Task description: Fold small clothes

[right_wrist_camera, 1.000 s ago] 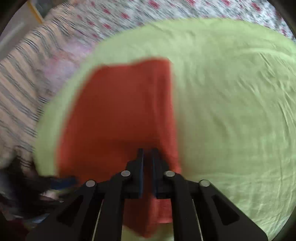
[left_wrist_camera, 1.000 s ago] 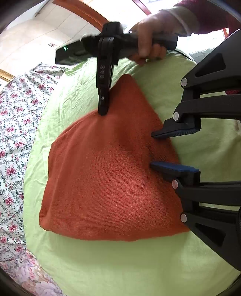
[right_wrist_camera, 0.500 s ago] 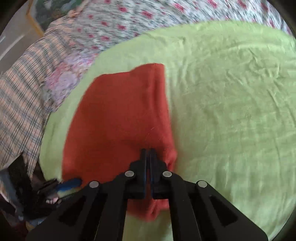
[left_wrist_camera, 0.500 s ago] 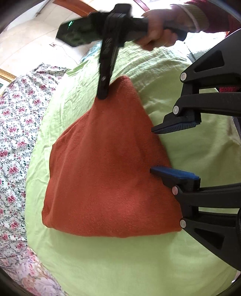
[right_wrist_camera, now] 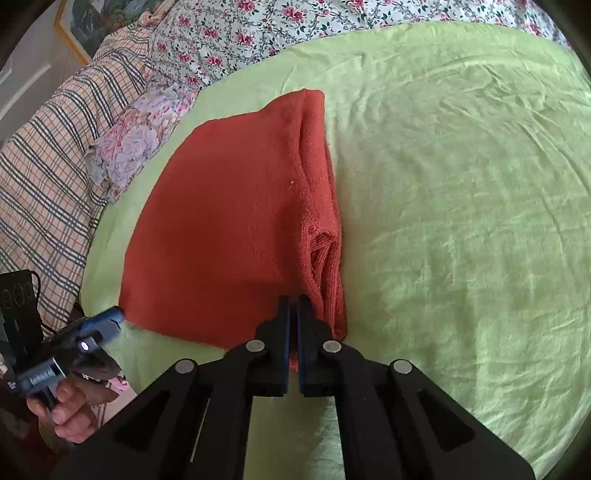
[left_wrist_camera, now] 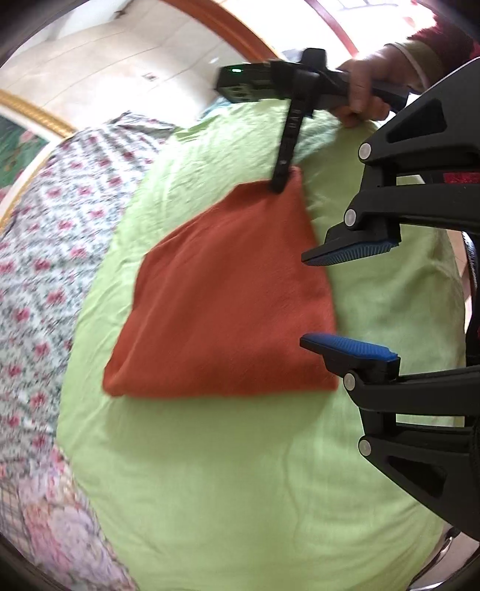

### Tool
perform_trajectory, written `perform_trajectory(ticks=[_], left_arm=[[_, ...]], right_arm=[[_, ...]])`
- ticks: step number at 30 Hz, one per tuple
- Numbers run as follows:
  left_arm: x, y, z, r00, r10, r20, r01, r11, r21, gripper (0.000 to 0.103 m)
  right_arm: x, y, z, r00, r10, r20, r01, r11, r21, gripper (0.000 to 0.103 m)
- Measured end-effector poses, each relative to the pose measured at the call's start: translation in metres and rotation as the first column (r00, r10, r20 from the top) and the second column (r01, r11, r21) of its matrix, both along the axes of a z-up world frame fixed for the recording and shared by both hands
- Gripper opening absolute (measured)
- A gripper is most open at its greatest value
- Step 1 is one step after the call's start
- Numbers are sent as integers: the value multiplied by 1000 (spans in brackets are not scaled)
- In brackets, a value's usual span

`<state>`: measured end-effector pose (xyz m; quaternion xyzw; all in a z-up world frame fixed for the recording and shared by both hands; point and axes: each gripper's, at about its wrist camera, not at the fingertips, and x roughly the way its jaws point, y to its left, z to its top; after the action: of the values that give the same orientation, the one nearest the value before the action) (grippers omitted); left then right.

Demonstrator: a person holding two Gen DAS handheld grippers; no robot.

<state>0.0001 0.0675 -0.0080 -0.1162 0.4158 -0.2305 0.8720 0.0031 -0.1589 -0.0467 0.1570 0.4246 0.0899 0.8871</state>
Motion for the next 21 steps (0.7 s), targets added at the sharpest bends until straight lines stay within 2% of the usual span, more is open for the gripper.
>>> perform_trajectory(ticks=[5,9,11,13,14,18,21], left_arm=[[13,4,9,1000,4,22,-4,1000,5,38],[28,1,11,999,-1,36,0,999,36,40],[35,-2,5,1000,-7,14,7,1000,24,40],[39,-5,-6,1000,-9,-13,9,1000,24,40],[40,-6,-11,1000,-10,-22,10,999,30,40],[39,-9,-26,999,-3,-32,4,998,57,37],[40,-9,-31,999,2,-33,0,998,59,35]], right_arm=[[-6,2,0,1000,-5,0,5,1000,-1,5],[-10,7,19,999,-9,38,10,1000,-14,6],[-8,7,31,998,-12,70,14,1000,-16,13],[-3,7,38,996,-20,84,22,1000,-18,27],[1,8,39,996,-16,87,18,1000,-21,30],[12,18,29,999,8,54,-4,997,-71,31],[23,11,2,999,-38,-13,36,988,-148,34]])
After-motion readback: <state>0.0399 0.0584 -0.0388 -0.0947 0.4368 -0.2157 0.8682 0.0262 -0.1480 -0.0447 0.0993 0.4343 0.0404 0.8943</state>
